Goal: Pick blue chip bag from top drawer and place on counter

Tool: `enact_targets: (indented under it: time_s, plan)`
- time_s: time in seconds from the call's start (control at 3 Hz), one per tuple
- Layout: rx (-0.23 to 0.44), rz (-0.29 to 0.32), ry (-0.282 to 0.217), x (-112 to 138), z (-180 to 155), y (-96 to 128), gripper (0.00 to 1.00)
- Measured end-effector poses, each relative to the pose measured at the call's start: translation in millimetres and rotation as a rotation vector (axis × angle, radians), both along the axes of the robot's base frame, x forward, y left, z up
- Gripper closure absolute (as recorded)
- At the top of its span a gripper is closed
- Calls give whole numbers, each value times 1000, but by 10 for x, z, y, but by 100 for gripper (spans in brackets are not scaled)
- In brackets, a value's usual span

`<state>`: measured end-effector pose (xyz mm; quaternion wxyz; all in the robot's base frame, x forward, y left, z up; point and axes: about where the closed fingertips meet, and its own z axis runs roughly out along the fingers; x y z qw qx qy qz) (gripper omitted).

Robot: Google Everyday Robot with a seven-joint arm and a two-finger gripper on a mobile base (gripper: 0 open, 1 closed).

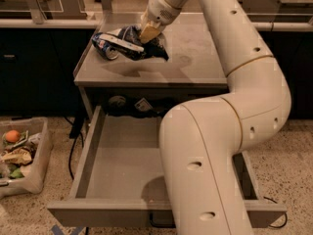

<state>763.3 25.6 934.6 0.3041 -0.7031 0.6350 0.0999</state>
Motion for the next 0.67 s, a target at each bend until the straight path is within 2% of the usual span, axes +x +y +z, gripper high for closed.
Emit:
enact_targets:
  time_s: [0.33,0.67]
  plan:
    - [-48,-96,11,340,-487,-312,100]
    - [-52,-98,20,378,-597,-305,100]
